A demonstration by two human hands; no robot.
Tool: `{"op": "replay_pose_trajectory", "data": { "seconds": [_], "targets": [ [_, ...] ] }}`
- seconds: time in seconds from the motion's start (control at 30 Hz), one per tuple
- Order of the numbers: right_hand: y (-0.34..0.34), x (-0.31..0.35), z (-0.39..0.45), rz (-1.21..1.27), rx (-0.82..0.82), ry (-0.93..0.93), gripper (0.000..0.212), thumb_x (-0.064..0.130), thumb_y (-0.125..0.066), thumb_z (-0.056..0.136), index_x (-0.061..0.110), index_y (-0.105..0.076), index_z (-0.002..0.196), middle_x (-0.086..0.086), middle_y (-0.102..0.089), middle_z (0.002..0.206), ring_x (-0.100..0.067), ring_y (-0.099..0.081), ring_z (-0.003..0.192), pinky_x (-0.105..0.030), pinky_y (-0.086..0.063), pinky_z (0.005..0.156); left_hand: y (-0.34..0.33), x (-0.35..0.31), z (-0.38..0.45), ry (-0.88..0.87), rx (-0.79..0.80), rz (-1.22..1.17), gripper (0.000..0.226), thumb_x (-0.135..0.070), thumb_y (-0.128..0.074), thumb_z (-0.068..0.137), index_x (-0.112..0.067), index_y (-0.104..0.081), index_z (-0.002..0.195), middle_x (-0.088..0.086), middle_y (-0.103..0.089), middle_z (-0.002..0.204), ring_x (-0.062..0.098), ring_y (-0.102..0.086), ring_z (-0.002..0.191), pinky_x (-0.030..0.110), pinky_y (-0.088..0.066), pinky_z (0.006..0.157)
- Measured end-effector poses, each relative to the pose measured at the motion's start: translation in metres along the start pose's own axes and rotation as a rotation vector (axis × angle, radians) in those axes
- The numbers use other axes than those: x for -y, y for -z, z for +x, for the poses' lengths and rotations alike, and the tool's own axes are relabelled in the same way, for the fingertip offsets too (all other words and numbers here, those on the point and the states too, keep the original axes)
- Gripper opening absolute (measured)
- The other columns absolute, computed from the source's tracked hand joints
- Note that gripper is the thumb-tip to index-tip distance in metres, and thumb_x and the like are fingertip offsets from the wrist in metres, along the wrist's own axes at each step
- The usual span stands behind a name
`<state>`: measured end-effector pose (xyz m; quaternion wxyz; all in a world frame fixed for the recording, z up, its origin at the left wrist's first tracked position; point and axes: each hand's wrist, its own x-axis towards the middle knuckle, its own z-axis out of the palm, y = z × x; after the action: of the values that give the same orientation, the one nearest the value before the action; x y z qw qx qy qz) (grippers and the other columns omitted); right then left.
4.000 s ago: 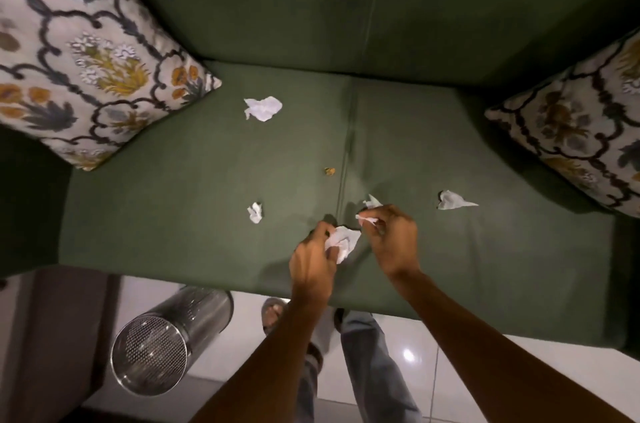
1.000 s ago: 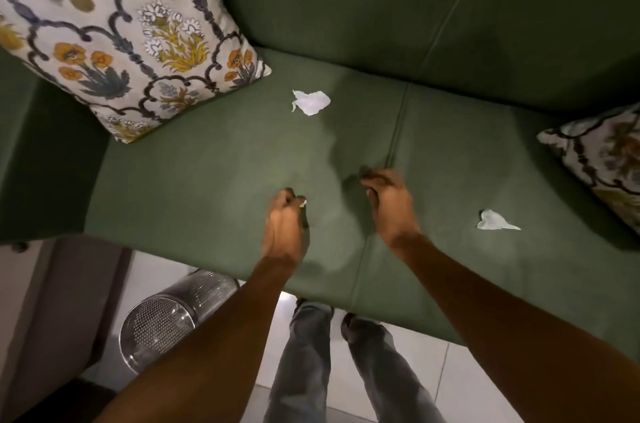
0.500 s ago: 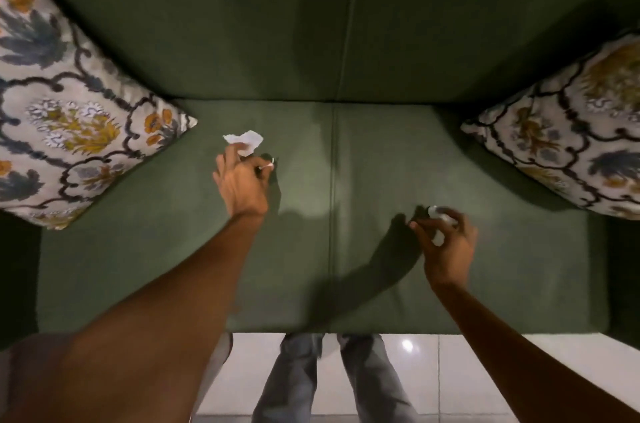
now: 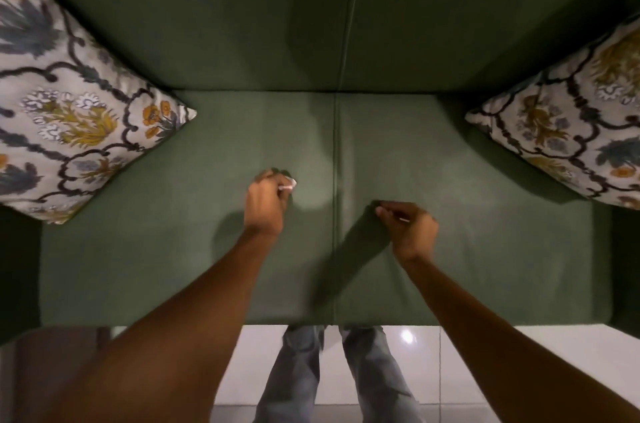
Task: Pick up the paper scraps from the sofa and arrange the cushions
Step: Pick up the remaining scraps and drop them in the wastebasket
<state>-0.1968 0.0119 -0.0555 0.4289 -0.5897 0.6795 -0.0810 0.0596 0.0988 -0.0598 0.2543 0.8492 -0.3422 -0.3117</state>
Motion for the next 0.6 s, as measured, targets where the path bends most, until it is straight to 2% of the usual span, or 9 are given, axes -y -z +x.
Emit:
{"op": "replay_pose_trajectory", "data": {
  "seconds": [0.07, 0.17, 0.2, 0.23, 0.33, 0.37, 0.47, 0.57, 0.6],
  "targets": [
    [-0.021, 0.016, -0.015, 0.042, 0.075, 0.040, 0.018, 0.012, -0.089, 0.083, 0.008, -0.085, 0.100, -0.011, -0.083, 0.100, -0.017, -0.075, 0.087, -0.028, -0.061, 0.089, -0.002, 0.010, -0.033, 0.069, -0.018, 0.001, 0.010, -0.001, -0.075, 0.087, -0.007, -0.081, 0.092, 0.015, -0.080, 0.103, 0.035, -0.075, 0.102, 0.042, -0.057, 0.091],
    [-0.054, 0.028, -0.038, 0.026, 0.169, 0.133, 0.015, 0.011, -0.089, 0.082, 0.010, -0.086, 0.096, -0.010, -0.085, 0.097, -0.006, -0.075, 0.081, -0.001, -0.050, 0.078, -0.006, 0.031, -0.085, 0.219, -0.149, 0.131, 0.010, -0.009, -0.079, 0.086, -0.014, -0.081, 0.094, 0.011, -0.081, 0.102, 0.038, -0.071, 0.108, 0.048, -0.052, 0.098],
    [-0.066, 0.029, -0.046, 0.013, 0.198, 0.165, 0.015, 0.011, -0.089, 0.082, 0.010, -0.086, 0.097, -0.009, -0.085, 0.096, -0.002, -0.074, 0.080, 0.003, -0.047, 0.077, -0.005, 0.040, -0.102, 0.262, -0.185, 0.146, 0.011, -0.009, -0.080, 0.085, -0.015, -0.081, 0.093, 0.011, -0.081, 0.100, 0.039, -0.070, 0.108, 0.049, -0.052, 0.098],
    [-0.077, 0.028, -0.055, 0.017, 0.238, 0.187, 0.015, 0.010, -0.088, 0.083, 0.010, -0.086, 0.098, -0.010, -0.085, 0.095, 0.000, -0.073, 0.082, 0.001, -0.049, 0.079, -0.002, 0.049, -0.118, 0.314, -0.189, 0.138, 0.012, -0.008, -0.078, 0.085, -0.016, -0.081, 0.093, 0.012, -0.081, 0.099, 0.039, -0.068, 0.108, 0.048, -0.053, 0.097],
    [-0.110, 0.026, -0.086, 0.060, 0.419, 0.175, 0.018, 0.002, -0.086, 0.084, 0.003, -0.083, 0.101, -0.015, -0.083, 0.096, -0.012, -0.076, 0.083, -0.031, -0.062, 0.092, 0.008, 0.079, -0.166, 0.415, -0.174, 0.049, 0.018, -0.002, -0.074, 0.085, -0.015, -0.082, 0.095, 0.014, -0.080, 0.103, 0.038, -0.070, 0.105, 0.044, -0.057, 0.093],
    [-0.123, 0.024, -0.100, 0.056, 0.473, 0.177, 0.019, 0.001, -0.086, 0.083, 0.004, -0.083, 0.101, -0.013, -0.083, 0.096, -0.015, -0.077, 0.084, -0.036, -0.062, 0.091, 0.012, 0.089, -0.183, 0.464, -0.193, -0.017, 0.019, 0.001, -0.074, 0.084, -0.013, -0.082, 0.094, 0.014, -0.081, 0.103, 0.037, -0.072, 0.102, 0.044, -0.059, 0.091],
    [-0.160, 0.010, -0.145, 0.021, 0.599, 0.205, 0.016, 0.007, -0.088, 0.082, 0.011, -0.083, 0.097, -0.003, -0.084, 0.091, -0.011, -0.079, 0.085, -0.032, -0.061, 0.086, 0.017, 0.125, -0.233, 0.662, -0.277, -0.150, 0.021, 0.006, -0.075, 0.084, -0.010, -0.083, 0.095, 0.014, -0.083, 0.100, 0.034, -0.077, 0.096, 0.039, -0.061, 0.090],
    [-0.203, -0.011, -0.198, -0.062, 0.679, 0.262, 0.013, 0.020, -0.088, 0.081, 0.022, -0.083, 0.092, 0.027, -0.080, 0.081, 0.009, -0.074, 0.080, -0.008, -0.052, 0.077, 0.018, 0.171, -0.280, 0.827, -0.396, -0.209, 0.024, 0.012, -0.072, 0.083, -0.007, -0.082, 0.093, 0.012, -0.083, 0.094, 0.030, -0.078, 0.089, 0.024, -0.053, 0.080],
    [-0.216, -0.017, -0.214, -0.077, 0.707, 0.264, 0.012, 0.021, -0.088, 0.081, 0.023, -0.083, 0.092, 0.030, -0.078, 0.080, 0.010, -0.073, 0.079, -0.004, -0.049, 0.074, 0.018, 0.185, -0.292, 0.860, -0.427, -0.219, 0.025, 0.014, -0.071, 0.082, -0.006, -0.082, 0.093, 0.011, -0.082, 0.091, 0.028, -0.078, 0.086, 0.022, -0.051, 0.078]
  ]
}}
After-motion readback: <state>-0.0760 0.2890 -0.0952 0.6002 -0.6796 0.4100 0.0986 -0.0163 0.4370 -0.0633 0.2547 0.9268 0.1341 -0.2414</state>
